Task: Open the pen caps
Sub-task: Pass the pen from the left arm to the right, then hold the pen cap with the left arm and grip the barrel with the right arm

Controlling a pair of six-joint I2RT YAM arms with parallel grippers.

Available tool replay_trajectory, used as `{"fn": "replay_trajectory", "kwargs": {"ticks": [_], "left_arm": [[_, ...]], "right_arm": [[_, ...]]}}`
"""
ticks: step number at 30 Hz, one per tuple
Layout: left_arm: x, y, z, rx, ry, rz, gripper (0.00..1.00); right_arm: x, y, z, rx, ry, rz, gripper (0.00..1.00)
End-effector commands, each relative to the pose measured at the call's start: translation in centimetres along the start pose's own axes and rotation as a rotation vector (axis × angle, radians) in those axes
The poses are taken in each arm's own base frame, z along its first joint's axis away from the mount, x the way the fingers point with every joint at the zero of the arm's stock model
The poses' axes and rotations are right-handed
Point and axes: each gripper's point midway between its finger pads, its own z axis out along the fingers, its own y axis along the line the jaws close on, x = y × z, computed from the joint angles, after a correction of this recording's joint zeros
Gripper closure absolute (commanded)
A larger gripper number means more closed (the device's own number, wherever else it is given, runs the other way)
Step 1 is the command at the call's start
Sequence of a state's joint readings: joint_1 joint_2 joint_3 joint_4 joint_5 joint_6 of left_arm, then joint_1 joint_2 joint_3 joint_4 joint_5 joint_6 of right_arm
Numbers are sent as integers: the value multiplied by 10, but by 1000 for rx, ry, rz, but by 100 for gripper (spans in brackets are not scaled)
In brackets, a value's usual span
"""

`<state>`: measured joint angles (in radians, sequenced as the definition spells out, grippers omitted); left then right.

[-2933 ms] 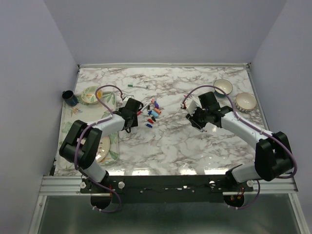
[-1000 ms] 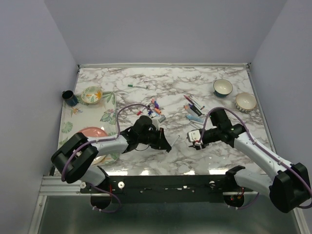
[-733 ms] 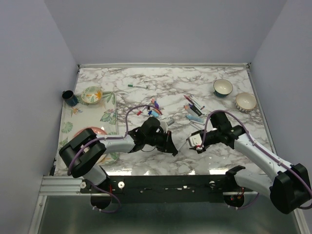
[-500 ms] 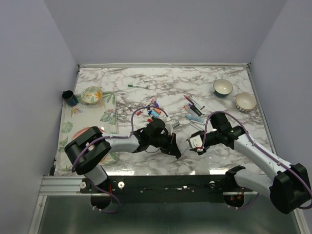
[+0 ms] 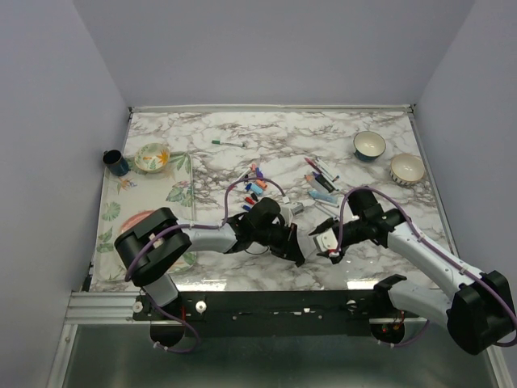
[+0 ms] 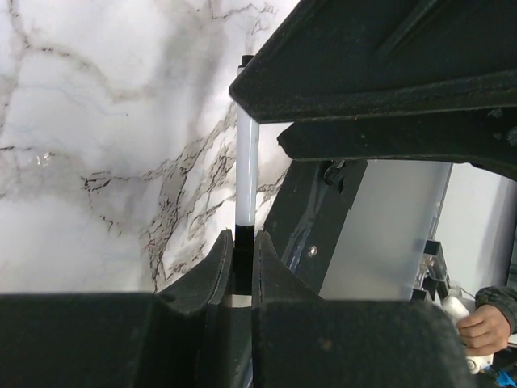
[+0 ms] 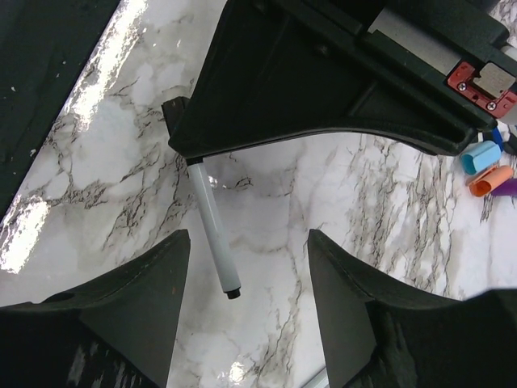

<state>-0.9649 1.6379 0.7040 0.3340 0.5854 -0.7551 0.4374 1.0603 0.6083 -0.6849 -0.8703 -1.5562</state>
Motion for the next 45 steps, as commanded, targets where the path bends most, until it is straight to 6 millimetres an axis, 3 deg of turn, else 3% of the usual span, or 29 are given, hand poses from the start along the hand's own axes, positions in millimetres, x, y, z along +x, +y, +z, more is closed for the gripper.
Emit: {"fn": "replay_trajectory", "kwargs": {"ticks": [1, 8, 21, 32, 35, 38, 41, 45], "left_arm": [[-2, -15, 5, 49, 22, 30, 100], [-1, -20, 9, 61, 33, 36, 100], [-12, -22, 2, 19, -4, 61, 100], [-36, -16, -18, -28, -113, 53, 100], [-42, -16, -25, -36, -151, 58, 100], [-49, -16, -33, -47, -202, 59, 95], [-59, -17, -45, -64, -265, 64, 80], [-67, -14, -60, -95, -343, 69, 48]], "right_arm": [[-4, 10, 3, -28, -36, 11, 32], [-1, 16, 8, -54, -29, 19, 36], [15, 28, 19, -134, 79, -19, 72], [8, 24, 20, -139, 75, -5, 98], [2, 19, 19, -121, 55, 21, 99], [-4, 13, 19, -98, 38, 46, 99], [-11, 5, 17, -74, 22, 74, 99], [-14, -1, 15, -52, 19, 108, 99]]}}
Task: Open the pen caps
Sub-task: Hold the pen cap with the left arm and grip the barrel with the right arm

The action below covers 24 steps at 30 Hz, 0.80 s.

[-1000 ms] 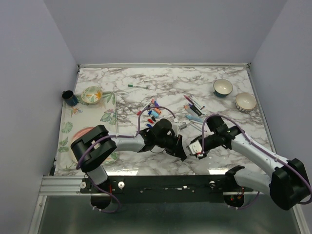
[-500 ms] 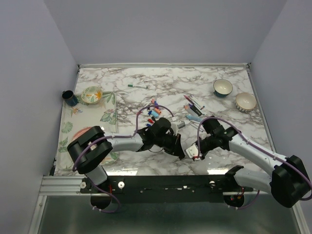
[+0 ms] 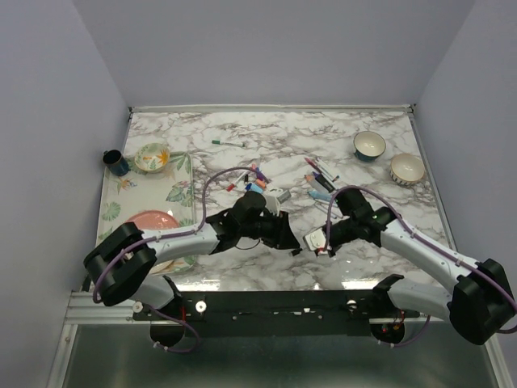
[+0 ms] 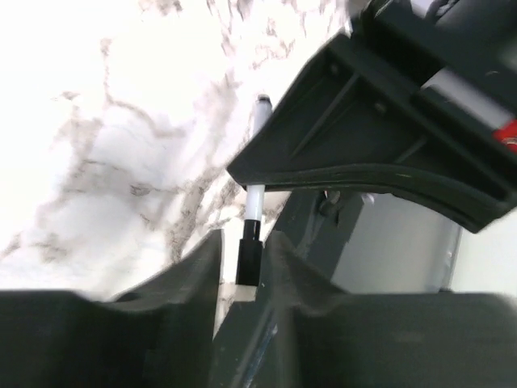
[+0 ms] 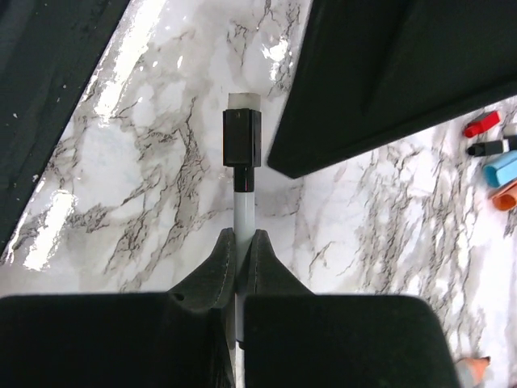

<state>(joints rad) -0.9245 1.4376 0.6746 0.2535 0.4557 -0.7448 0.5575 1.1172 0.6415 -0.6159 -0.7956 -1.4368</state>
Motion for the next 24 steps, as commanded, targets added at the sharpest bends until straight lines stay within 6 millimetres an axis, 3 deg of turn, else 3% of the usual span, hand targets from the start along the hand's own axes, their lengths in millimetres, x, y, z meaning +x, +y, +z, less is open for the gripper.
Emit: {"fn": "replay_trajectory", "kwargs": {"ticks": [1, 3, 14, 15, 17, 19, 20, 24], "left_arm": [[-40, 1, -20, -48, -198, 30, 43], [-45, 1, -30, -59, -241, 38, 30], [-77, 16, -90, -185, -538, 32, 13], [-80, 27, -96, -233, -584, 12, 9], [-88, 23, -110, -227, -663, -8, 3], [-89, 31, -119, -241, -726, -36, 1], [-96, 23, -127, -205, -782, -40, 1], [-100, 24, -135, -155, -876, -111, 1]], "right_arm": [[-8, 0, -3, 2, -11, 104, 99], [-11, -2, -4, 9, -23, 120, 99], [-29, -28, -18, 91, -112, 266, 99], [-30, -31, -20, 100, -121, 280, 100], [-34, -38, -26, 127, -154, 322, 99], [-37, -48, -32, 169, -175, 375, 99], [-37, -51, -33, 185, -182, 400, 99], [-29, -75, -41, 278, -181, 600, 99]]}}
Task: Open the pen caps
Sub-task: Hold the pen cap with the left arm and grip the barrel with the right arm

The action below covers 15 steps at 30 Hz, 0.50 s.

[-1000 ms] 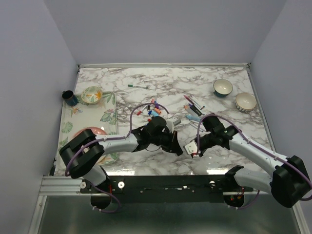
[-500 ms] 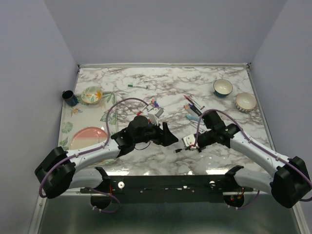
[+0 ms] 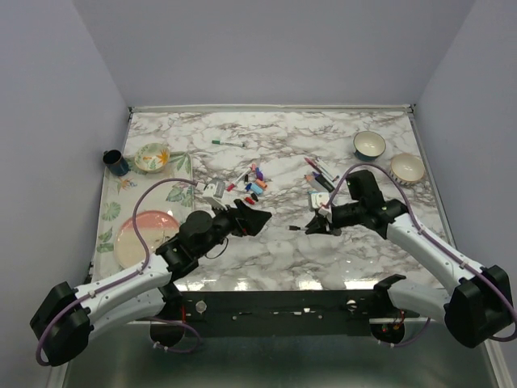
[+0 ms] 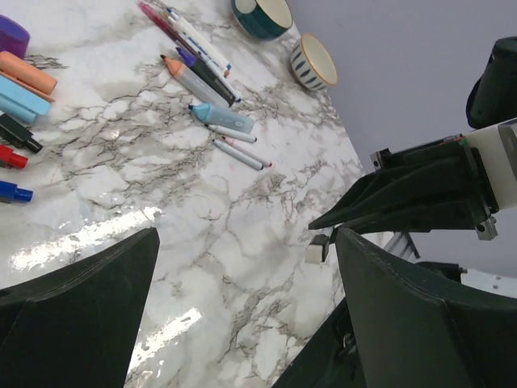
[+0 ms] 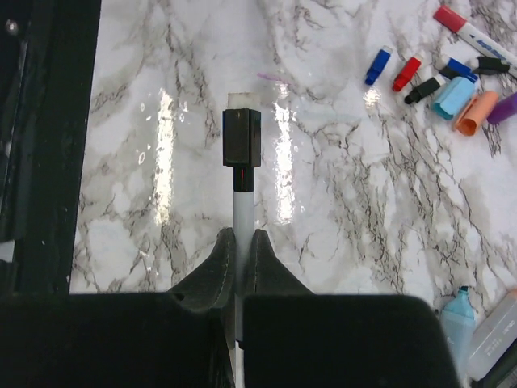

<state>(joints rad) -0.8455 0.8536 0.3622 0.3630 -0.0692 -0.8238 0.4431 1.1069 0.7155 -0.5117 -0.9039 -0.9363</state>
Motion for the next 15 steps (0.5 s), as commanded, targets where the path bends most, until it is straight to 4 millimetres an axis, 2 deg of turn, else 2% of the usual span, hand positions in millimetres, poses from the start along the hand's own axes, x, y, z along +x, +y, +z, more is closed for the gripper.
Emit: {"fn": "replay_trajectory", "kwargs": {"ticks": [1, 2, 3, 8, 14, 15], "left_arm": [[-34, 1, 1, -3, -197, -114, 1], [-40, -2, 1, 6, -227, -129, 1], [-39, 1, 4, -4, -227, -142, 1], [-48, -7, 14, 7, -251, -198, 1], [-44, -6, 31, 4, -244, -271, 1], [-38, -1, 37, -17, -229, -289, 1]], "right_arm": [[-25, -33, -7, 117, -70, 243, 99], [-24, -39, -7, 127, -64, 287, 99], [-23, -43, -6, 139, -55, 318, 99], [-21, -44, -5, 145, -58, 350, 100], [-20, -51, -6, 178, -60, 387, 99], [-19, -53, -6, 185, -57, 391, 99]]}}
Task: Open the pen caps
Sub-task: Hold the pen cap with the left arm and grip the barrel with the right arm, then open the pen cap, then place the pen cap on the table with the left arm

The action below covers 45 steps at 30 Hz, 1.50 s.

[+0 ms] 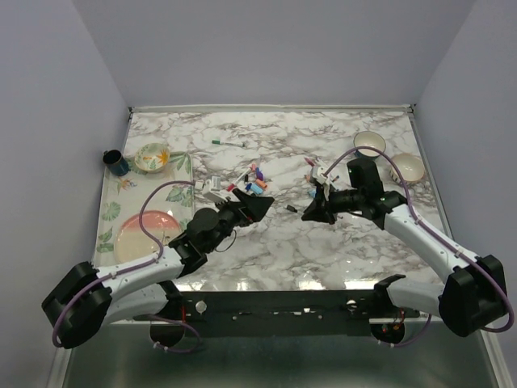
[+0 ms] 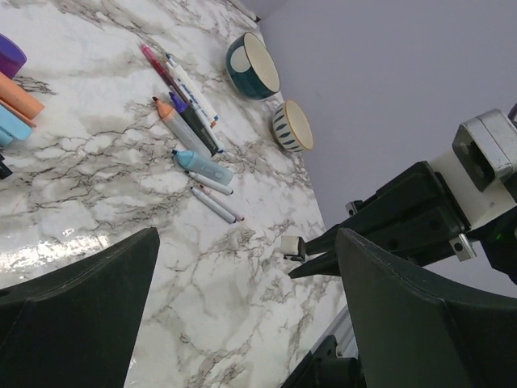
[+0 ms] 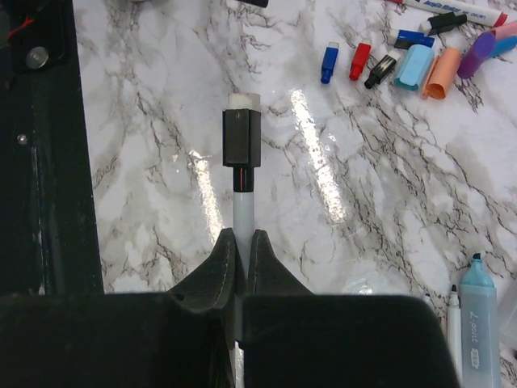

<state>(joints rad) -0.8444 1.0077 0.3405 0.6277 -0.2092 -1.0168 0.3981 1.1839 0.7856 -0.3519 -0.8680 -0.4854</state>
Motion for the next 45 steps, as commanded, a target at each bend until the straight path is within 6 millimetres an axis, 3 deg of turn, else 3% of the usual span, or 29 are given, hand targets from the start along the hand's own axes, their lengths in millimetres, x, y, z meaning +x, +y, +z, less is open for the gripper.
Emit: {"fn": "replay_trajectory", "kwargs": {"ticks": [1, 6, 16, 20, 24, 31, 35, 36, 37, 39, 41, 42, 44, 45], "left_arm": [[-12, -8, 18, -1, -66, -94, 1], [0, -8, 34, -12, -75, -137, 4], [24, -34, 59, 76, -30, -166, 19], [33, -48, 63, 154, -10, -174, 33], [45, -43, 70, 153, 13, -182, 43], [49, -52, 78, 208, 20, -189, 61], [52, -58, 78, 240, 36, -196, 88], [53, -58, 78, 243, 39, -196, 100], [53, -56, 75, 245, 38, -196, 100], [39, -55, 71, 262, -18, -205, 100], [24, -42, 63, 245, -78, -228, 100], [2, -36, 59, 235, -144, -249, 100], [-21, -3, 49, 139, -249, -270, 100], [-44, 1, 42, 130, -318, -284, 100]], "right_arm": [[-5, -12, 0, 56, -12, 51, 99], [-7, -18, -1, 82, -18, 69, 99], [-6, -20, 0, 74, -21, 116, 99], [-9, -19, -2, 64, -37, 136, 100], [-12, -16, -4, 46, -58, 137, 100], [-11, -16, -3, 45, -58, 144, 99], [-11, -18, -3, 52, -55, 144, 99], [-11, -17, -4, 49, -57, 144, 99], [-12, -17, -4, 46, -57, 139, 100], [-10, -14, -4, 26, -49, 135, 99], [-10, -10, -5, 9, -44, 126, 99], [-11, -7, -5, -8, -47, 122, 99], [-10, -4, -5, -30, -42, 118, 99], [-9, -2, -5, -41, -40, 121, 100]]}}
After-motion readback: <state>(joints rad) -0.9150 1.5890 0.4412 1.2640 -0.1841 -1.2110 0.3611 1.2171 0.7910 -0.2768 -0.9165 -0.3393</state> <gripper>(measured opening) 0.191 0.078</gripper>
